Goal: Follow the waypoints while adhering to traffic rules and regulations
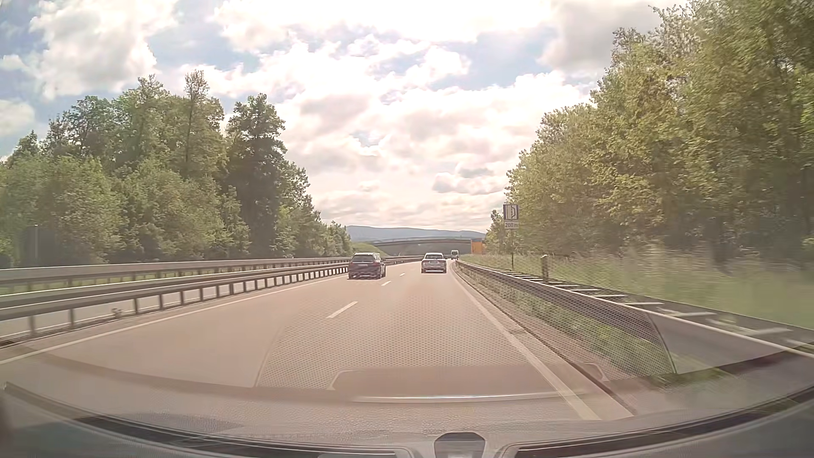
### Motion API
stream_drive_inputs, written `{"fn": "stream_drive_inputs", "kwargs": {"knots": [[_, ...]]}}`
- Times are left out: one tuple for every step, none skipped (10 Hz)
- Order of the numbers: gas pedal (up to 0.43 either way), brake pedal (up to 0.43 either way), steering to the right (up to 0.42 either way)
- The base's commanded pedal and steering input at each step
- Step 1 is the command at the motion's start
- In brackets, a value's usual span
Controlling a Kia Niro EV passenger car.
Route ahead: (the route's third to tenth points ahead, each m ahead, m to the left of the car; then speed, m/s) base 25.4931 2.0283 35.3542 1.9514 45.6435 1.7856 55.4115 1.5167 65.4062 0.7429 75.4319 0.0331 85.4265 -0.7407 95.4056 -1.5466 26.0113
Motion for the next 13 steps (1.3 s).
{"fn": "stream_drive_inputs", "kwargs": {"knots": [[0.22, 0.0, 0.006], [0.22, 0.0, 0.006], [0.22, 0.0, 0.006], [0.22, 0.0, 0.007], [0.22, 0.0, 0.006], [0.22, 0.0, 0.006], [0.22, 0.0, 0.007], [0.22, 0.0, 0.007], [0.22, 0.0, 0.007], [0.22, 0.0, 0.007], [0.22, 0.0, 0.007], [0.22, 0.0, 0.007], [0.197, 0.0, 0.007]]}}
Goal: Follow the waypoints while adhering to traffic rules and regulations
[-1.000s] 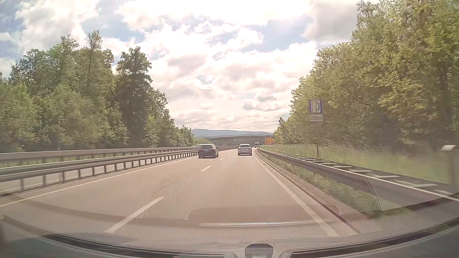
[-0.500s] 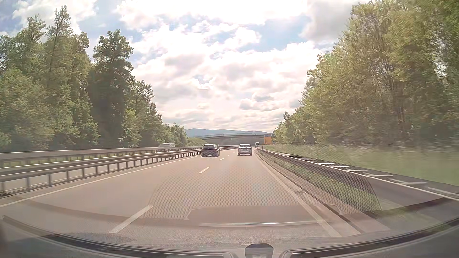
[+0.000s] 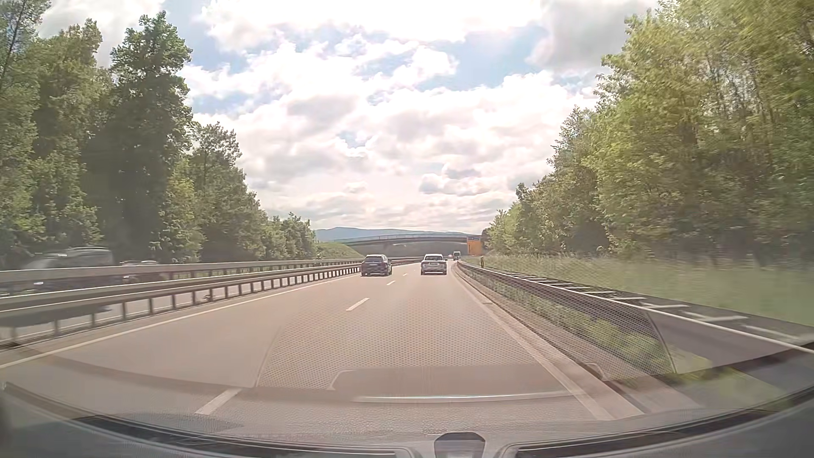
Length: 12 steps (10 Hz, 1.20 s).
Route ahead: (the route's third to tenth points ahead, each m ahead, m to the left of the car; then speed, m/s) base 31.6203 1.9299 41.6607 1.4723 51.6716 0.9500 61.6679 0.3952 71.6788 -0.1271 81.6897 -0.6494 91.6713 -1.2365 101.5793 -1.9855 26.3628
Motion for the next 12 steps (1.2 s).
{"fn": "stream_drive_inputs", "kwargs": {"knots": [[0.15, 0.0, 0.007], [0.11, 0.0, 0.007], [0.087, 0.0, 0.007], [0.087, 0.0, 0.007], [0.087, 0.0, 0.007], [0.087, 0.0, 0.007], [0.087, 0.0, 0.007], [0.098, 0.0, 0.007], [0.098, 0.0, 0.007], [0.098, 0.0, 0.007], [0.098, 0.0, 0.007], [0.098, 0.0, 0.007]]}}
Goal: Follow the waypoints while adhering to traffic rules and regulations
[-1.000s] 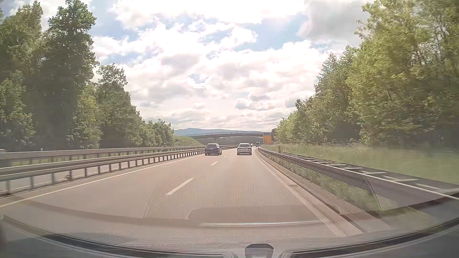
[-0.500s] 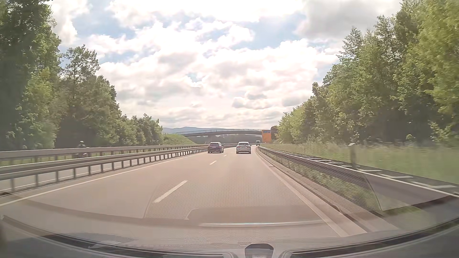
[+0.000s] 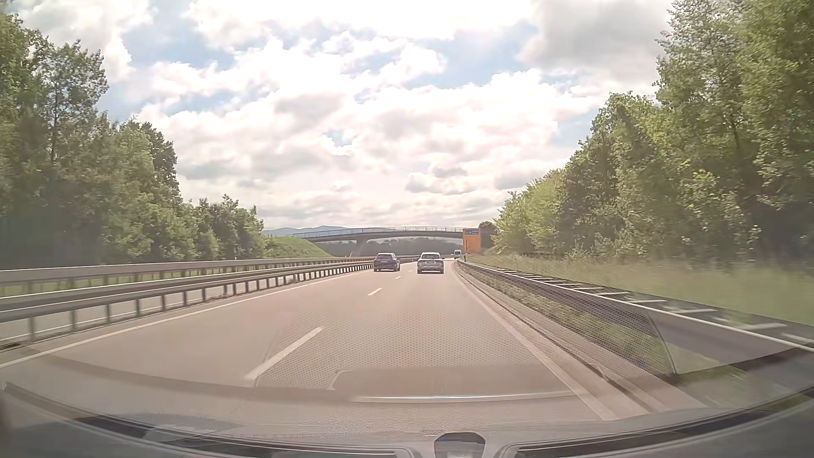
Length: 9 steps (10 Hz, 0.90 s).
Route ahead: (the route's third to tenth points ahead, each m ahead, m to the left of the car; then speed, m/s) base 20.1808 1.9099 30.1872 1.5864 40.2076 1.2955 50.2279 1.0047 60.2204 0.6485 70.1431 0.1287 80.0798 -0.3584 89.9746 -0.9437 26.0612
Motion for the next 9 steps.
{"fn": "stream_drive_inputs", "kwargs": {"knots": [[0.098, 0.0, 0.007], [0.098, 0.0, 0.007], [0.098, 0.0, 0.007], [0.098, 0.0, 0.007], [0.087, 0.0, 0.007], [0.087, 0.0, 0.007], [0.098, 0.0, 0.007], [0.11, 0.0, 0.007], [0.138, 0.0, 0.007]]}}
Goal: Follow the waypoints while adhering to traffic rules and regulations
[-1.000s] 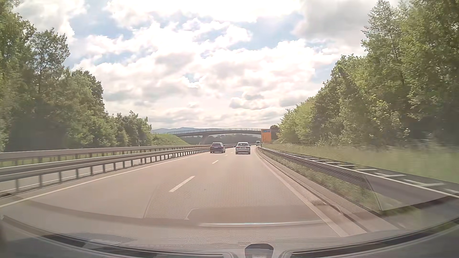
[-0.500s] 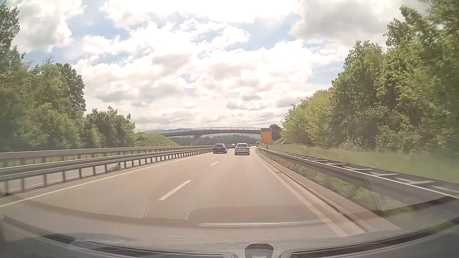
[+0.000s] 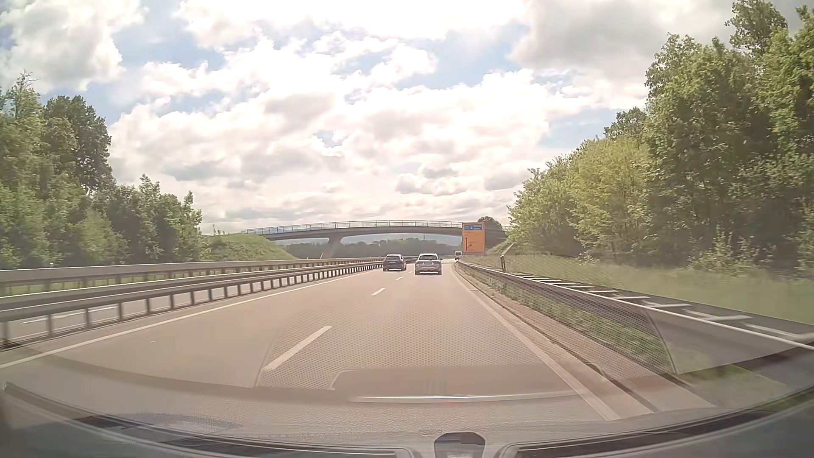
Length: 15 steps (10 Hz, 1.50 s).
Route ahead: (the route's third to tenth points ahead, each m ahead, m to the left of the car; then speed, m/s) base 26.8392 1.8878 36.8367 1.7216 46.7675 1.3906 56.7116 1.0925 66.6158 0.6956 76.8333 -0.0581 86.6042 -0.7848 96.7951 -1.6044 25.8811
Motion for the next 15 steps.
{"fn": "stream_drive_inputs", "kwargs": {"knots": [[0.138, 0.0, 0.007], [0.15, 0.0, 0.007], [0.157, 0.0, 0.007], [0.169, 0.0, 0.007], [0.177, 0.0, 0.007], [0.177, 0.0, 0.007], [0.197, 0.0, 0.008], [0.197, 0.0, 0.008], [0.22, 0.0, 0.008], [0.22, 0.0, 0.008], [0.22, 0.0, 0.008], [0.22, 0.0, 0.008], [0.228, 0.0, 0.008], [0.228, 0.0, 0.008], [0.24, 0.0, 0.008]]}}
